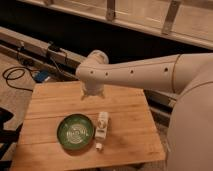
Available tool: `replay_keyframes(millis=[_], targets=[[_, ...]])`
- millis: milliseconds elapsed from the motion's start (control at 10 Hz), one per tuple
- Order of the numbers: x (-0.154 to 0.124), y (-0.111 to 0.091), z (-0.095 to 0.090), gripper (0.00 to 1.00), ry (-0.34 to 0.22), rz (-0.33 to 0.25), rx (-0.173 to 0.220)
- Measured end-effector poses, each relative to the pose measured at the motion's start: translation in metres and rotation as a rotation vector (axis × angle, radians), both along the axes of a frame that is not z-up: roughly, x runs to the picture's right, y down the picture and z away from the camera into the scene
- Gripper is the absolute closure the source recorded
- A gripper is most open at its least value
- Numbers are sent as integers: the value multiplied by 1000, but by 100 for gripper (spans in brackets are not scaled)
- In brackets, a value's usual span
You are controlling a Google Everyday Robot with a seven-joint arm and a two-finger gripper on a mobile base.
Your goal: Place the bottle in the ceramic bowl
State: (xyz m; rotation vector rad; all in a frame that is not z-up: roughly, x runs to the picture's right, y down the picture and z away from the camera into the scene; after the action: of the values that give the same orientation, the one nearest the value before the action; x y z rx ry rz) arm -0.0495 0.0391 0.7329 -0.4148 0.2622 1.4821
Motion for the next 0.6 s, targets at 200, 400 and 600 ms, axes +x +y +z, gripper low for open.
replay_keyframes(millis=[200, 400, 600], targets=[[18, 14, 3, 35, 49, 35, -12], [47, 31, 5, 35, 117, 83, -48], [42, 33, 4, 35, 112, 80, -52]])
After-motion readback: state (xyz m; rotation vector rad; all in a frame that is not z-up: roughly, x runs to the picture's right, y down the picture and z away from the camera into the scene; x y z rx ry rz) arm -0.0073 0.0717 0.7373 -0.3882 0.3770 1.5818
